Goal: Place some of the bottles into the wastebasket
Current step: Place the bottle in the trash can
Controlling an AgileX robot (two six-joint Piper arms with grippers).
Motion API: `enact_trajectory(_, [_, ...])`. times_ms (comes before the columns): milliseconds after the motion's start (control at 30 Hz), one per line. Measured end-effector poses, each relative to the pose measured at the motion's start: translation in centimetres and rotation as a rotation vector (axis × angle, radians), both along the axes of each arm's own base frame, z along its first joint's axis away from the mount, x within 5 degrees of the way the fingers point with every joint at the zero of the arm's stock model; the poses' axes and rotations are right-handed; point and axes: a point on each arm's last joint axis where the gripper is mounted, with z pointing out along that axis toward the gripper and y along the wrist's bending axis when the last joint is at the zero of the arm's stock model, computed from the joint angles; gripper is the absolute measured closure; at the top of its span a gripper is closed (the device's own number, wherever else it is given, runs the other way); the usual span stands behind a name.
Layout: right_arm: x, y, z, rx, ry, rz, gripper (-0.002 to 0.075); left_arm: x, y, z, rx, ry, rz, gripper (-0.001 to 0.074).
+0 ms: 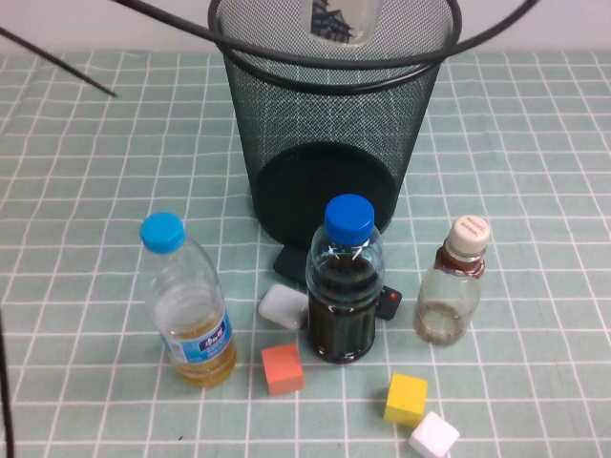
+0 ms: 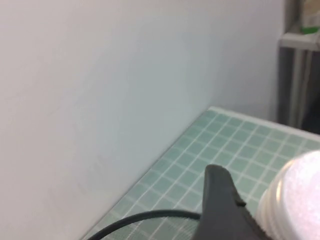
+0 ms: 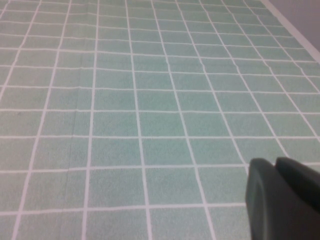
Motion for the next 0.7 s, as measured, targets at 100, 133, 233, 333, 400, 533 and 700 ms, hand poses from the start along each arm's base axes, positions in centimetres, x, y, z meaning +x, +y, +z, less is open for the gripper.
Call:
enact_trajectory(100, [0.0,0.0,0.0,0.002,0.0,0.0,0.0733,3.3,0.1,-2.3,0.009,0.028,0.049,0.0408])
enact_trajectory(133, [0.0,0.0,0.0,0.002,0.0,0.0,0.0733,4.3,0.1,-3.1,0.016,0.038,0.064,0.0408])
enact_trajectory(233, [0.0,0.0,0.0,0.002,0.0,0.0,0.0733,7.1,0.4,-5.6,0.04,0.083,0.104,0.0408])
enact_trajectory(333, [0.0,0.0,0.0,0.002,0.0,0.0,0.0733,9.6,0.3,-8.6,0.054,0.148,0.119,0.0408])
enact_trajectory(400, [0.0,0.0,0.0,0.002,0.0,0.0,0.0733,11.1,0.1,-10.8,0.065,0.195,0.124,0.0408])
enact_trajectory(533, [0.1,0.0,0.4,0.015,-0.042,0.002,0.0733,12.8,-0.6,-14.3,0.092,0.276,0.116,0.0408])
enact_trajectory(700, [0.2,0.4,1.2,0.204,-0.154,0.01,0.0733,13.8,-1.2,-17.1,0.128,0.341,0.105,0.0408])
